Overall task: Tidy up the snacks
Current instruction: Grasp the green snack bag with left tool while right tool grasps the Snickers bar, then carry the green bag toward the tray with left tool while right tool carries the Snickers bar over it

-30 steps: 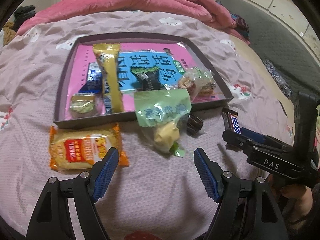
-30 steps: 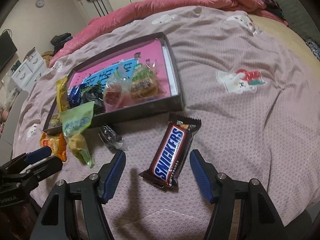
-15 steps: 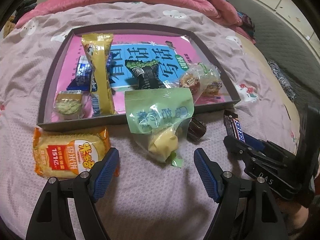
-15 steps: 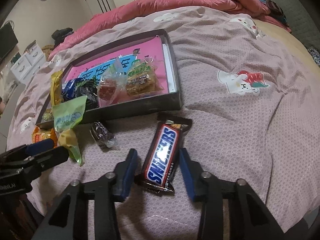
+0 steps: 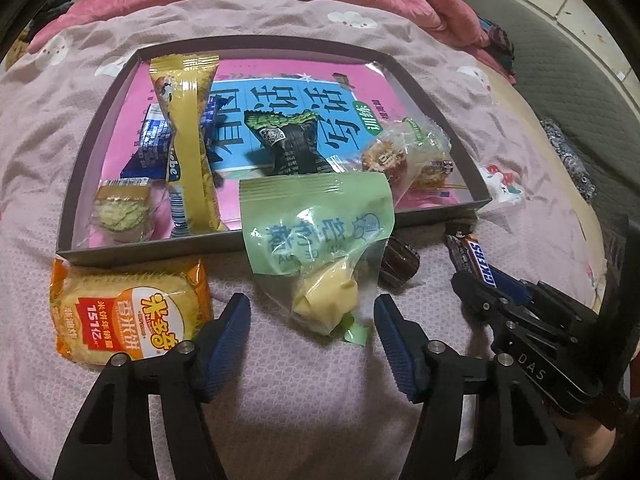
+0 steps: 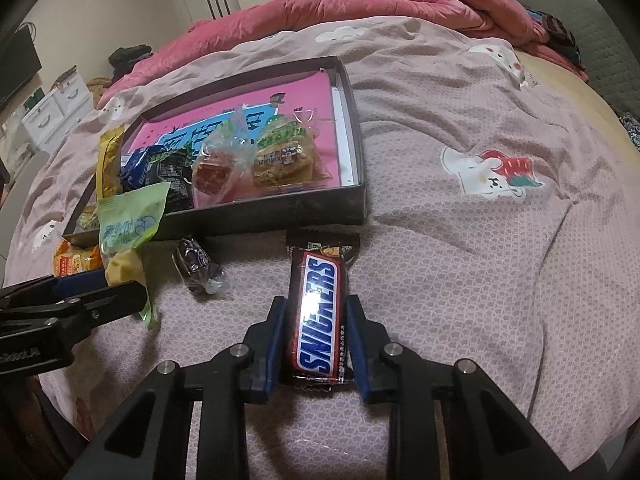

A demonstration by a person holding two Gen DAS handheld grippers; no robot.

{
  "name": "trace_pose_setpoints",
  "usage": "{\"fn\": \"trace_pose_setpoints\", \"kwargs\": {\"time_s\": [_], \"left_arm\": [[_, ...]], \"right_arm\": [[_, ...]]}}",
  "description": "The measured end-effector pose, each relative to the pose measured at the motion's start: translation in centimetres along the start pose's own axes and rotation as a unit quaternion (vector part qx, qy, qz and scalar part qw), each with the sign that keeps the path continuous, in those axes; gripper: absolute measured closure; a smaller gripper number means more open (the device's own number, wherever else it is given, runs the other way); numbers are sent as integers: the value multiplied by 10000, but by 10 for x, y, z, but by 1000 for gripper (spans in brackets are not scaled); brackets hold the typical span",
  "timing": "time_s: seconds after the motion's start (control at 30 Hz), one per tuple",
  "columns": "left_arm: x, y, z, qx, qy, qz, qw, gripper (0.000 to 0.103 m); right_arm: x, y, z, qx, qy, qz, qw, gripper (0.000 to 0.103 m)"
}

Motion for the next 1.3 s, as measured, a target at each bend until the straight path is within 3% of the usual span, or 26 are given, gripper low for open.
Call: {"fn": "trace_pose_setpoints", "kwargs": {"time_s": [0.43,0.53,0.87,1.3], "left_arm": [[14,9,-1,-59,-69,92,9999,58],[16,9,-2,-84,-49,115,9999,69],[9,3,0,-194,-3,334,9993,69],[-32,-15,-7,-278,362,275,9986,69]], "right_arm": [[-5,-4,-2,-68,125,-129,9998,75],[-7,-3,-2,7,124,-190,9997,75],[-21,1,-4,285,183,-266,9991,75],[-44,-15,-19,-52,639,-164,9978,75]]}}
Point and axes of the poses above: each gripper's, at about its wrist camera, not at the fingertips, and x roughly the way its jaws point, y to its right, z to its underside, the point moved 8 cm from there along x, roughly the way its jaws point, and after that the axes turned 6 degrees about y, right-handed, at the moved point
